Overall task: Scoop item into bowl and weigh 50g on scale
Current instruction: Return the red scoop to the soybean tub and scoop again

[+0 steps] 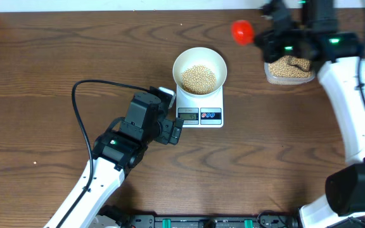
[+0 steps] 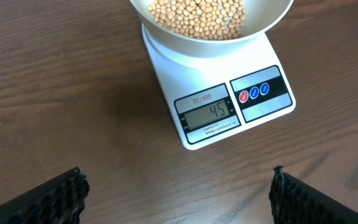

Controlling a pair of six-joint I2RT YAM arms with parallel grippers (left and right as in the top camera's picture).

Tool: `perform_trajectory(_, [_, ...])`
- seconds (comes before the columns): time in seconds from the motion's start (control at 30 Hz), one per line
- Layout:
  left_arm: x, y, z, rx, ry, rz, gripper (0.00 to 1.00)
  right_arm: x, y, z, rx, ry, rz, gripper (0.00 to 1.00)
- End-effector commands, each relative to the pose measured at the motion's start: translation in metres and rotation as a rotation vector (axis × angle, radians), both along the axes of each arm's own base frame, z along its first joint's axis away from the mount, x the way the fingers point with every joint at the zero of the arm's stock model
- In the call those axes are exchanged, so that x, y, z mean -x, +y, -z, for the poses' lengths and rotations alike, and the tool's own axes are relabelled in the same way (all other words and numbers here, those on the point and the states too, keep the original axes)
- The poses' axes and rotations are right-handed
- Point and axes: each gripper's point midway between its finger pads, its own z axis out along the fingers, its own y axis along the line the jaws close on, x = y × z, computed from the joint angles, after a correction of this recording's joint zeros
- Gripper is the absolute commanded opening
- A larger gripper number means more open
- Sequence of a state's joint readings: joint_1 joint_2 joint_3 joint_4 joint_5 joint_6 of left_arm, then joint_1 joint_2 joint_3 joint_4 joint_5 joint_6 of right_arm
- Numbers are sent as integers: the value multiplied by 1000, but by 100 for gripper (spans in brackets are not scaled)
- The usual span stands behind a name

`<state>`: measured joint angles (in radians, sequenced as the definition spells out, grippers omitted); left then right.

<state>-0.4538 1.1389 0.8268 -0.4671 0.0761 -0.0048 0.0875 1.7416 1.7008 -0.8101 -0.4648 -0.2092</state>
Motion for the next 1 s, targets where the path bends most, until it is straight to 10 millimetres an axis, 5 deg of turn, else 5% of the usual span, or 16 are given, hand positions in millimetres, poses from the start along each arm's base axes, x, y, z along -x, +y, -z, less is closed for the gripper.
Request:
perform_trajectory(0.0, [1, 0, 2, 7, 13, -9, 96, 3, -34, -17, -65, 20, 87, 1])
perform_trajectory(0.13, [1, 0, 3, 7, 13, -9, 95, 6, -92, -1, -12, 98, 274, 1])
perform_trajectory(0.3, [1, 0, 3, 7, 13, -9, 95, 11, -129, 18, 63, 163, 384, 1])
perform_trajectory(0.53, [1, 0, 3, 7, 13, -9, 95, 9, -144, 62, 136, 279, 430, 1])
perform_trajectory(0.97, [1, 0, 2, 7, 13, -9, 95, -1, -140, 126, 148, 418, 406, 1])
